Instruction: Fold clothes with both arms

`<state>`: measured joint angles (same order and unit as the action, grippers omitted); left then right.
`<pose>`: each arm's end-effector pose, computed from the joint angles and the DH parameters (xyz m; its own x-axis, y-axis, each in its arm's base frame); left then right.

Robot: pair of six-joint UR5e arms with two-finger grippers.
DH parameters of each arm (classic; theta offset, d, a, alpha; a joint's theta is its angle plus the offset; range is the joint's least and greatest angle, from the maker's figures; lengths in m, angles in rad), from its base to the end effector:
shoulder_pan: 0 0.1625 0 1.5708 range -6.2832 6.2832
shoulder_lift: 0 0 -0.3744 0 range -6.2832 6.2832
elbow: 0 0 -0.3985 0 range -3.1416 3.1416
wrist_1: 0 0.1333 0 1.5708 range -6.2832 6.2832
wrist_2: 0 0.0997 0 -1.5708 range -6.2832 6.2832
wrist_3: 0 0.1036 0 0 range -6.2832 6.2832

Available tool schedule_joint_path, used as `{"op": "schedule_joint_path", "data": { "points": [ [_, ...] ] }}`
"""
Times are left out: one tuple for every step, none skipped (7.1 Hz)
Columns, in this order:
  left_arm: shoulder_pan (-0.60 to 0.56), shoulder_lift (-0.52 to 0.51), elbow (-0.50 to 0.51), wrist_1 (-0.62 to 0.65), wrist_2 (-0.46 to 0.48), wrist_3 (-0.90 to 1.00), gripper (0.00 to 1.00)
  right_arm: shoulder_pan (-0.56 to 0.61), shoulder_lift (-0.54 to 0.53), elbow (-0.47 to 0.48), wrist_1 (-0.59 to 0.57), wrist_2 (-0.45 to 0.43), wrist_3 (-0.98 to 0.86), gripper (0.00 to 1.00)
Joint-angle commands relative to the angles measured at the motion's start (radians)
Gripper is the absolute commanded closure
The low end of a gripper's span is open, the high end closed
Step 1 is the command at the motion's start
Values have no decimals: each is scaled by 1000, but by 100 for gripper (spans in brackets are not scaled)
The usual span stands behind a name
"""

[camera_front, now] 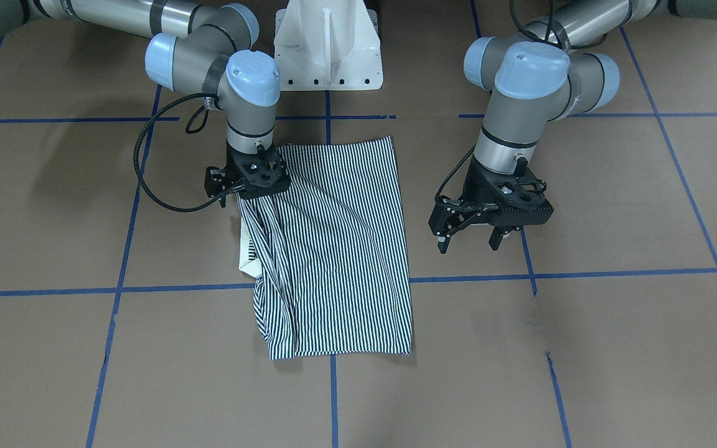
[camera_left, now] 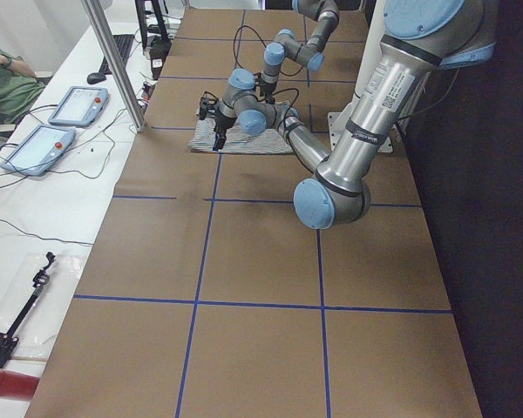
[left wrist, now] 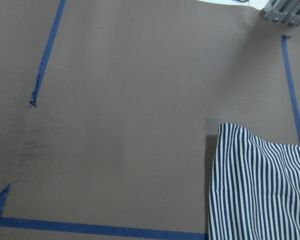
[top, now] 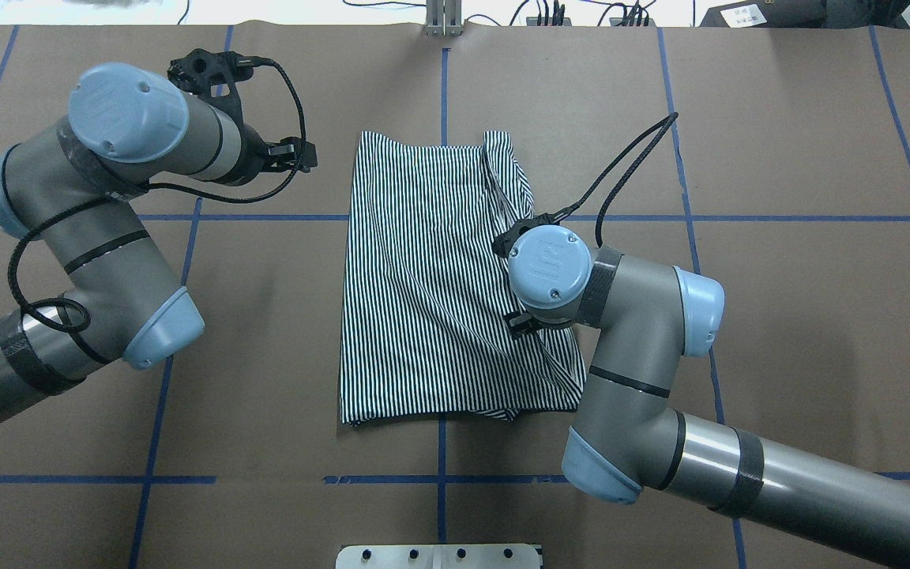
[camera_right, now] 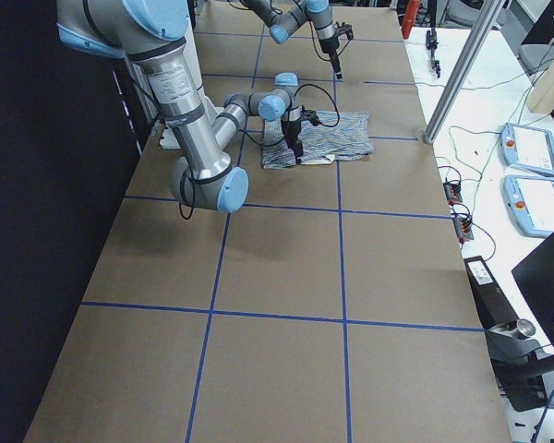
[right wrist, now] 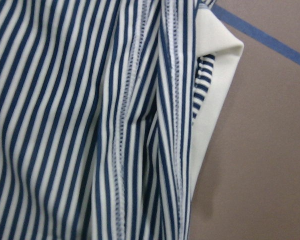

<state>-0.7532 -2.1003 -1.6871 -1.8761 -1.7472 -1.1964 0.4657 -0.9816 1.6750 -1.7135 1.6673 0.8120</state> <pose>0.3942 -0.5274 0.2239 0.6025 -0.0713 -0.7949 0.3748 0.9047 0.2029 -0.5285 -0.4036 0.2548 0.8291 -0.3498 0.4362 0.2322 0.9251 0.3005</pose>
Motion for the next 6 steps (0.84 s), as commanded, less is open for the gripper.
{"op": "schedule_joint_path", "data": {
  "points": [
    [2, -6, 0, 0, 0, 0, 0, 40, -73, 49, 2, 12, -57, 0],
    [2, -10, 0, 0, 0, -2, 0, 63, -135, 77, 6, 14, -76, 0],
    [2, -9, 0, 0, 0, -2, 0, 105, -152, 103, 3, 26, -111, 0],
    [2, -10, -3, 0, 0, 0, 0, 126, -141, 100, 5, 52, -120, 0],
    [0, -10, -8, 2, -3, 0, 0, 146, -87, 80, 5, 63, -119, 0],
    [-12, -7, -12, 5, -11, 3, 0, 152, 20, -14, 8, 63, -113, 0]
  ]
}}
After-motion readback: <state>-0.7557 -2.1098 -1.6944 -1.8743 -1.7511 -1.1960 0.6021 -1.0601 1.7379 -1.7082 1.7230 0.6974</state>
